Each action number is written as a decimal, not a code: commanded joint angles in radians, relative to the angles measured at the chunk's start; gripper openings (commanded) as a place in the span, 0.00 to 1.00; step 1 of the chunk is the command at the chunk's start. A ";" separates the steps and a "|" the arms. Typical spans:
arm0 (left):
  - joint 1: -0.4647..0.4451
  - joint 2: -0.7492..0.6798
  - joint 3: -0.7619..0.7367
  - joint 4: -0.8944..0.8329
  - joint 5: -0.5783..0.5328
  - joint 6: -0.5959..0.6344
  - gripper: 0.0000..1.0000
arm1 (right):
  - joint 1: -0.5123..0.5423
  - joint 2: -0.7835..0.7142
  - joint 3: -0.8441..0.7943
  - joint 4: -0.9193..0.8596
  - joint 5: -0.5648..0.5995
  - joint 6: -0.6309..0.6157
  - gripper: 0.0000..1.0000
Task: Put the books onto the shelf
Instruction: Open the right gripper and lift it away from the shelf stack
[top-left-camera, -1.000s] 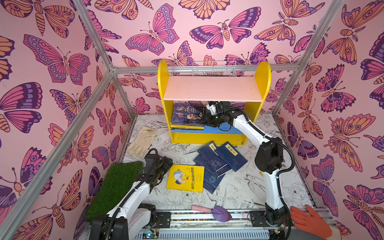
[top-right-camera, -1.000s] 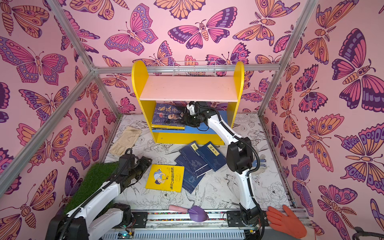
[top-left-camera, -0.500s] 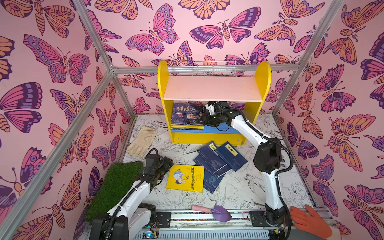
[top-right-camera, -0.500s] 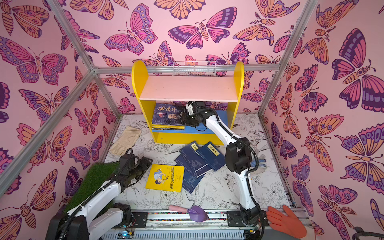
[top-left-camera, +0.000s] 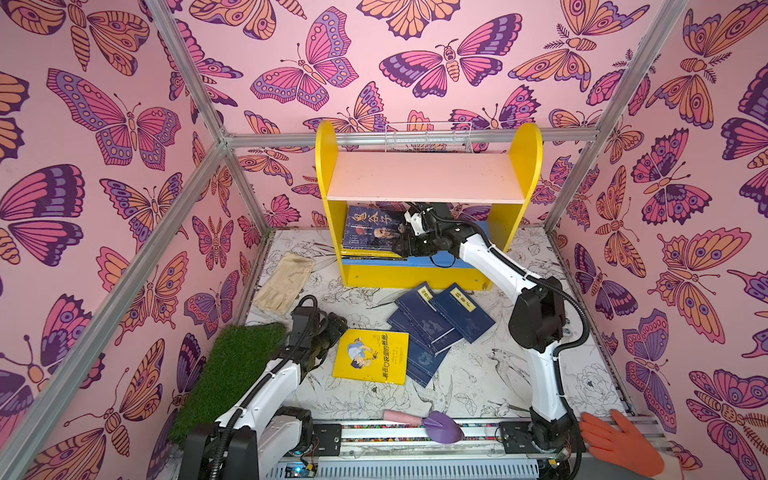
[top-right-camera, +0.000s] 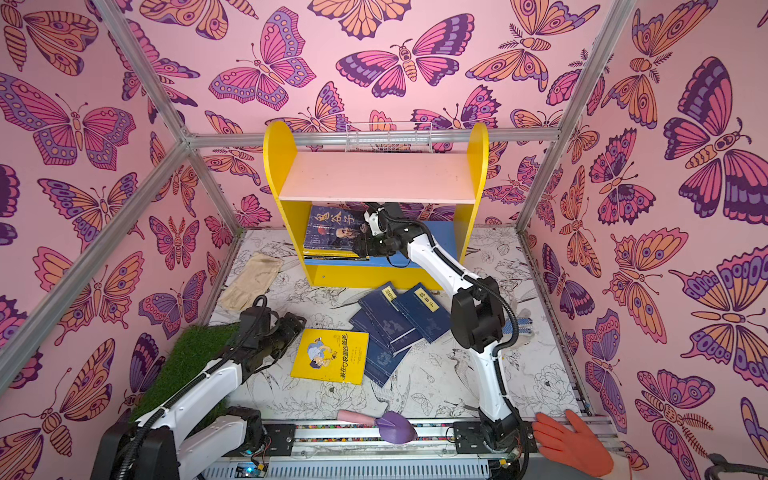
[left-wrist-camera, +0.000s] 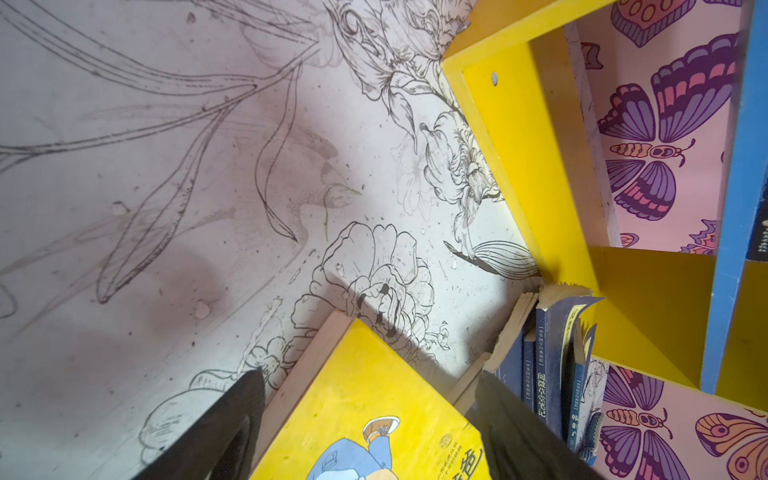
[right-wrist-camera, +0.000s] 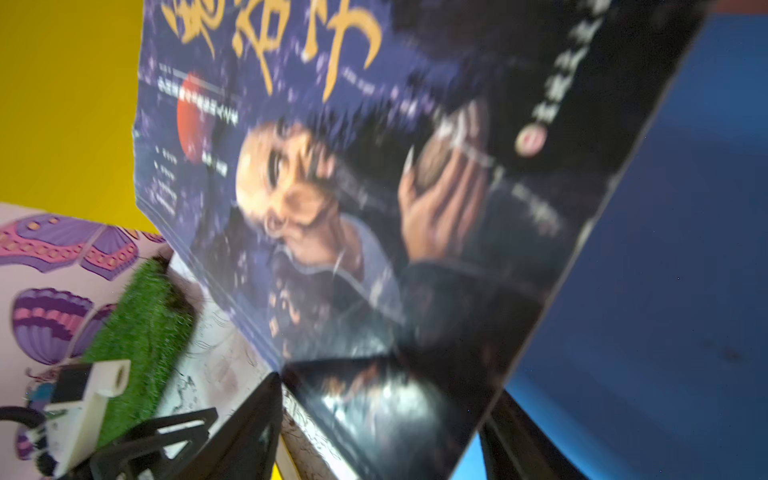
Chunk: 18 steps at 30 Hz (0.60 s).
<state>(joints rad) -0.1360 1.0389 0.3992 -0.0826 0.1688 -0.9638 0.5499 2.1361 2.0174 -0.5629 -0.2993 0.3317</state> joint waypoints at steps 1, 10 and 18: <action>0.002 0.015 0.023 -0.008 0.017 0.023 0.82 | 0.016 -0.160 -0.017 0.120 0.068 -0.081 0.70; 0.001 0.015 0.016 0.001 0.014 0.024 0.82 | -0.038 -0.293 -0.242 0.328 0.098 0.028 0.54; 0.000 0.003 -0.003 0.003 0.009 0.019 0.82 | -0.048 -0.233 -0.205 0.219 0.204 0.077 0.16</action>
<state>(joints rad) -0.1360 1.0508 0.4088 -0.0784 0.1795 -0.9508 0.5045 1.8755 1.7626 -0.3626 -0.1467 0.3729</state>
